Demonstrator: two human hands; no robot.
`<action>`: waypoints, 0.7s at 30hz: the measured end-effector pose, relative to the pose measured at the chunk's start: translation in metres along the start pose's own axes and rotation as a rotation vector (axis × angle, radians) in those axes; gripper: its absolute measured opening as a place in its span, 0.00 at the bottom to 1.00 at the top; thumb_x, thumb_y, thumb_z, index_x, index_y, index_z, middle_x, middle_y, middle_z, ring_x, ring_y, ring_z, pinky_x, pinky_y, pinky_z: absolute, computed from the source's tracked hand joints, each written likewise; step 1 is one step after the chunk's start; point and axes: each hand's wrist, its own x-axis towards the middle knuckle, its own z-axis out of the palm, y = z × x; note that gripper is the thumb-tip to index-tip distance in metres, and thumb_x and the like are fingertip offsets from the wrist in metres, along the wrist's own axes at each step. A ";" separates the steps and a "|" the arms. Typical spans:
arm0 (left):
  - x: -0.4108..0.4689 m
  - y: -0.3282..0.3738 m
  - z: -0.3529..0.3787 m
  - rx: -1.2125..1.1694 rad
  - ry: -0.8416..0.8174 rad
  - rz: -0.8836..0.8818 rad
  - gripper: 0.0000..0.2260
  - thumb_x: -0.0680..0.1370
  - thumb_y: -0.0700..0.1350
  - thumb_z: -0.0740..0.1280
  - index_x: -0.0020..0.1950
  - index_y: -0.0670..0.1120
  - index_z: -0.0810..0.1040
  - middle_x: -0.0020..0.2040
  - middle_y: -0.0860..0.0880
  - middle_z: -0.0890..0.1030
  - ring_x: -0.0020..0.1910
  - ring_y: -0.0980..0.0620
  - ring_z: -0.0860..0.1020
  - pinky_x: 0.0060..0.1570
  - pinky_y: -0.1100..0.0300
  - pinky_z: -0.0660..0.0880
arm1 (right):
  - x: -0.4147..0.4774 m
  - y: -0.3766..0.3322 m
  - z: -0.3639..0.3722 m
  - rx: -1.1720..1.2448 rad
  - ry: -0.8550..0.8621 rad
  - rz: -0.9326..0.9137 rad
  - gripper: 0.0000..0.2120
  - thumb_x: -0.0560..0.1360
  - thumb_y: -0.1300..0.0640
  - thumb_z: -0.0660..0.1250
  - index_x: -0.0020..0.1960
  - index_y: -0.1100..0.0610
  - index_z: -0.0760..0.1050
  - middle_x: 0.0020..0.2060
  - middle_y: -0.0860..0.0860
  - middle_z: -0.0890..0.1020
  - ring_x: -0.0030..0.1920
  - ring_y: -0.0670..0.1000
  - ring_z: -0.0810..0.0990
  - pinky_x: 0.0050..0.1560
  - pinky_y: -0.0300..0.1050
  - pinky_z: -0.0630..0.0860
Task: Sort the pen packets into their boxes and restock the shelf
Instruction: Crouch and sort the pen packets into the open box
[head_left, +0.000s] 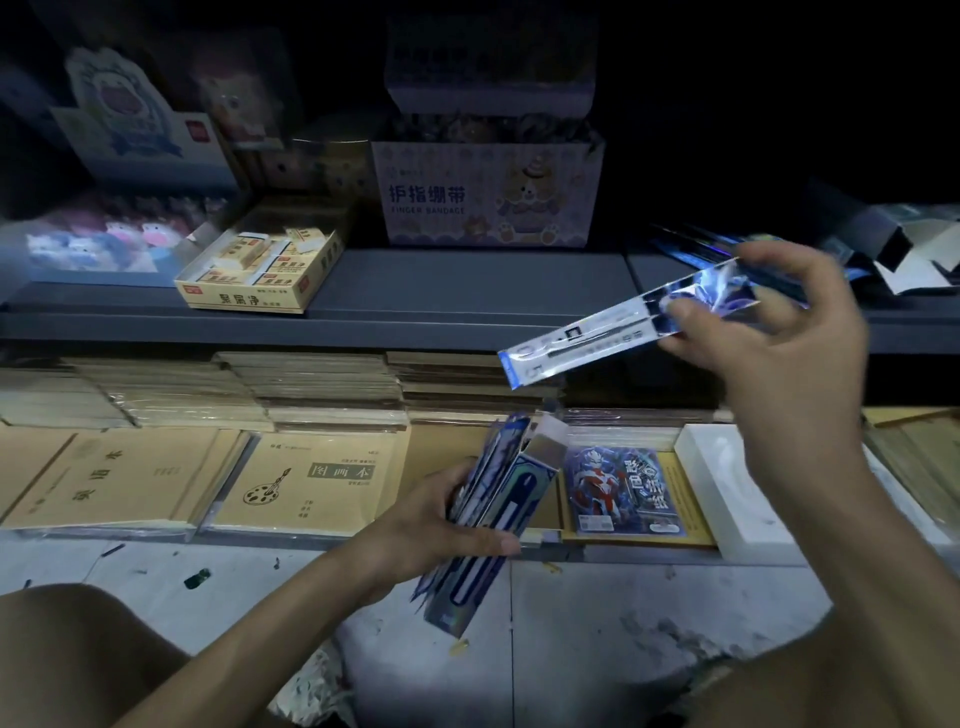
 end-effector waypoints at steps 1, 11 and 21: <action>0.000 0.000 -0.001 -0.002 0.015 0.005 0.27 0.72 0.47 0.80 0.68 0.54 0.75 0.57 0.55 0.85 0.57 0.55 0.84 0.58 0.55 0.82 | 0.004 0.001 -0.006 0.032 -0.001 0.046 0.20 0.75 0.66 0.76 0.64 0.56 0.76 0.58 0.61 0.81 0.49 0.55 0.88 0.51 0.48 0.85; 0.002 0.001 -0.004 -0.105 0.043 0.005 0.28 0.71 0.48 0.79 0.68 0.54 0.75 0.59 0.52 0.85 0.59 0.51 0.84 0.61 0.48 0.81 | 0.018 0.007 -0.039 -0.005 -0.093 0.228 0.15 0.76 0.70 0.72 0.62 0.60 0.81 0.49 0.58 0.85 0.48 0.55 0.88 0.47 0.41 0.85; 0.004 0.002 0.000 -0.090 0.045 0.016 0.27 0.70 0.44 0.81 0.66 0.51 0.76 0.57 0.49 0.86 0.57 0.49 0.84 0.59 0.48 0.82 | 0.013 0.017 -0.036 -0.073 -0.171 0.271 0.11 0.76 0.72 0.71 0.52 0.57 0.83 0.39 0.51 0.87 0.41 0.52 0.88 0.43 0.41 0.85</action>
